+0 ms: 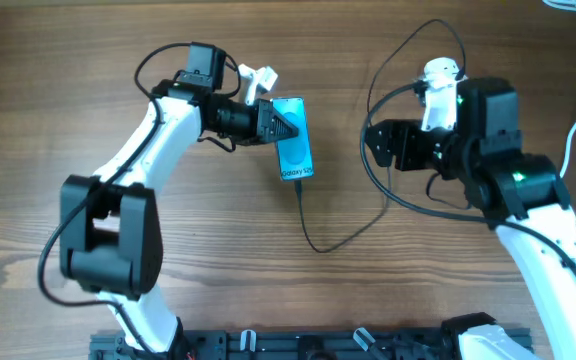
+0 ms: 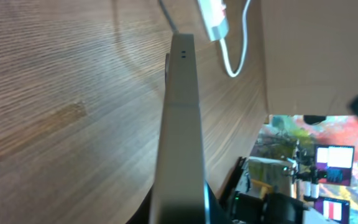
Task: Plug charger to phone and switch on socket
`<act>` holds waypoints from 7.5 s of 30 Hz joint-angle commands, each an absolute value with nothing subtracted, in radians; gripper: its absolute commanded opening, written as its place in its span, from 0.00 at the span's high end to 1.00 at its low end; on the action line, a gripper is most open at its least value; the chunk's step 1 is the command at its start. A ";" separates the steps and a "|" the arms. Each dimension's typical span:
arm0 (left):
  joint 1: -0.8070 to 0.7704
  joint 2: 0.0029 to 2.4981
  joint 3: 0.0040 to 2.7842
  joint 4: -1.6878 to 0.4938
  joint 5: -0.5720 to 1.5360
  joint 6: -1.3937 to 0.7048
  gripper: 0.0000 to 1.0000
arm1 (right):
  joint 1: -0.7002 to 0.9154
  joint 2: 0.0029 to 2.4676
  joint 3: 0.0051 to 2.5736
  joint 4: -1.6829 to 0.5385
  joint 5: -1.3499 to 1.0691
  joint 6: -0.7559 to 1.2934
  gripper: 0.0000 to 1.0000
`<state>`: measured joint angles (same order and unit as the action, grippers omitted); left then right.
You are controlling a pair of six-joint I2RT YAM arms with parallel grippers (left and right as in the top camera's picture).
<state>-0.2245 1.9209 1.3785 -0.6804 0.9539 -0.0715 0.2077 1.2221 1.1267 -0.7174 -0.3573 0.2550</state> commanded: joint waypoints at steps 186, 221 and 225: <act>-0.170 0.952 1.401 -1.146 -0.020 -0.142 0.00 | -0.070 0.004 0.005 0.002 -0.039 -0.026 0.00; 0.031 0.003 0.008 -0.052 0.119 -0.056 0.00 | -0.070 0.004 0.005 0.002 -0.039 -0.026 0.00; 0.019 0.003 0.006 -0.075 0.056 -0.056 0.00 | -0.070 0.004 0.005 0.002 -0.039 -0.026 0.00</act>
<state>0.0254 0.0143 0.0154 -0.0734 0.1165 -0.0834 -0.0666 0.0135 0.0063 -0.0002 -0.0261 -0.0135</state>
